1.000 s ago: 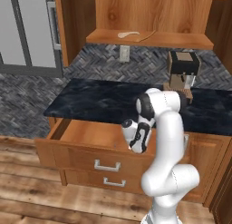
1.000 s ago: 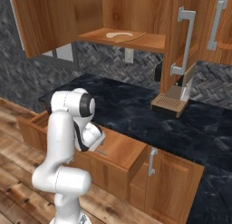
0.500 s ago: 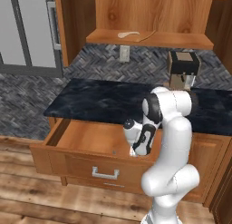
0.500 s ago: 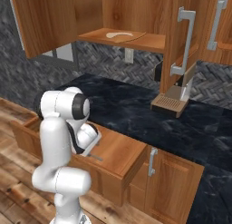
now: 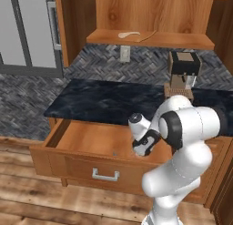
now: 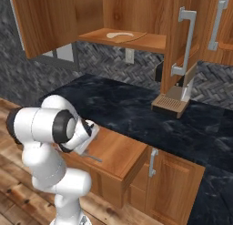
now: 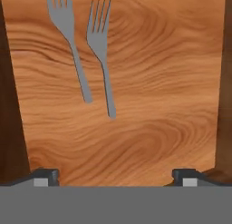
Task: Organize the utensils by type. Pick up the wooden spoons from the counter and place them in the open cabinet. Then pick up the metallic utensils from the counter and place them in the open drawer.
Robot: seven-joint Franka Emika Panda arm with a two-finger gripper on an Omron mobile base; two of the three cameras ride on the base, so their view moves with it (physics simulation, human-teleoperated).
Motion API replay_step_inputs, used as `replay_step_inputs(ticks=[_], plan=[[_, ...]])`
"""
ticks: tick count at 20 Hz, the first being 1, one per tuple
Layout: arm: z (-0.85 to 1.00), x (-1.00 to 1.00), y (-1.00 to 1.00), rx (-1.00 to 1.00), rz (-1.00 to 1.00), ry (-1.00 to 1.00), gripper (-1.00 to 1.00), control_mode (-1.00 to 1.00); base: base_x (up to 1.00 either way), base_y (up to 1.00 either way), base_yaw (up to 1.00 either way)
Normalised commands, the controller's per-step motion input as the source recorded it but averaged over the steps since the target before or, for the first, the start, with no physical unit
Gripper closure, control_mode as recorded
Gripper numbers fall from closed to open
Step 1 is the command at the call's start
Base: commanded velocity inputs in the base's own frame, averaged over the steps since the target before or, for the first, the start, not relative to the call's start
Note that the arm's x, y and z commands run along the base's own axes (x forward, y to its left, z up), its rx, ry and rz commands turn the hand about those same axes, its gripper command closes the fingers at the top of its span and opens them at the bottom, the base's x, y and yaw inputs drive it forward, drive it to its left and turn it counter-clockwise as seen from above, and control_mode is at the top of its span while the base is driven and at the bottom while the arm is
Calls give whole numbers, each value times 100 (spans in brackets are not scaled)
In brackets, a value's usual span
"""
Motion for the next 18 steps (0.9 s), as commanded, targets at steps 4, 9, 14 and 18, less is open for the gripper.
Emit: replay_step_inputs(ticks=[4, 9, 14, 18], plan=[[100, -18, 0, 2, -4, 5, -100, -100, 0, 0, 0], [95, -35, 0, 16, -17, 12, -100, -100, 0, 0, 0], [88, -48, 5, 5, -14, -1, -100, -100, 0, 0, 0], [68, -17, 18, 1, -1, -3, -100, -100, 0, 0, 0]])
